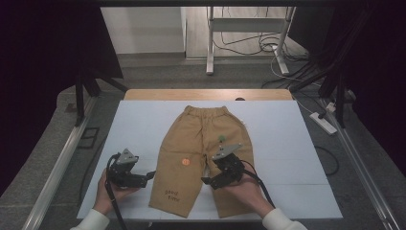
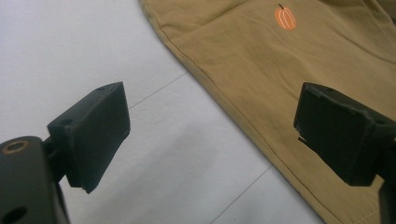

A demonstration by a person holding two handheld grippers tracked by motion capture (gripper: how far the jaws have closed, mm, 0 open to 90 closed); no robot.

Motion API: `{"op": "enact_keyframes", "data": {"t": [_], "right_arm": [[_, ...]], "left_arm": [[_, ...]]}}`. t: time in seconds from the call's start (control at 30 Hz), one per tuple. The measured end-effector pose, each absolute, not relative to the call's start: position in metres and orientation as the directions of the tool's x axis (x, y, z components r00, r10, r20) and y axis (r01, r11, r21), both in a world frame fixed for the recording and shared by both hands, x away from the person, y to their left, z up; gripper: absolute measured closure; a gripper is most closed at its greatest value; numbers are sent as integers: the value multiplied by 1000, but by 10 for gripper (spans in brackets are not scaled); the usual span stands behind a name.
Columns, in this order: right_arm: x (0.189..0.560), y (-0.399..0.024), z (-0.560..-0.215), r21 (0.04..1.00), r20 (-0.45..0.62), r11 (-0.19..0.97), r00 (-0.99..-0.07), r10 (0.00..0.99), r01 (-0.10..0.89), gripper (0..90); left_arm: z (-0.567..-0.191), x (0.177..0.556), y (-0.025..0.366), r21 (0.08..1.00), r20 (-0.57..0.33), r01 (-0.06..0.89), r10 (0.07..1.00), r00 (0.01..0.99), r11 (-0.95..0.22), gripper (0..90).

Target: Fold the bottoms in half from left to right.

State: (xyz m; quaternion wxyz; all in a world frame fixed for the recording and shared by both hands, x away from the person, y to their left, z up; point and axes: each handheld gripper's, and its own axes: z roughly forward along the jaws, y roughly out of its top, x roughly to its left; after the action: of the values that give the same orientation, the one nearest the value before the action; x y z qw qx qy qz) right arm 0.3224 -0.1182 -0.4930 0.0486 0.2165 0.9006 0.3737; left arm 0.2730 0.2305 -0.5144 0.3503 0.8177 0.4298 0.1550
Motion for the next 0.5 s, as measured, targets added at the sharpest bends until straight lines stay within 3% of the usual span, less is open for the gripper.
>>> {"op": "enact_keyframes", "data": {"t": [0.5], "right_arm": [[319,-92,-498,681,68,654,-918,391,330,163]], "left_arm": [[-515,274,231,705,-48,596,813,580,-384,104]]}}
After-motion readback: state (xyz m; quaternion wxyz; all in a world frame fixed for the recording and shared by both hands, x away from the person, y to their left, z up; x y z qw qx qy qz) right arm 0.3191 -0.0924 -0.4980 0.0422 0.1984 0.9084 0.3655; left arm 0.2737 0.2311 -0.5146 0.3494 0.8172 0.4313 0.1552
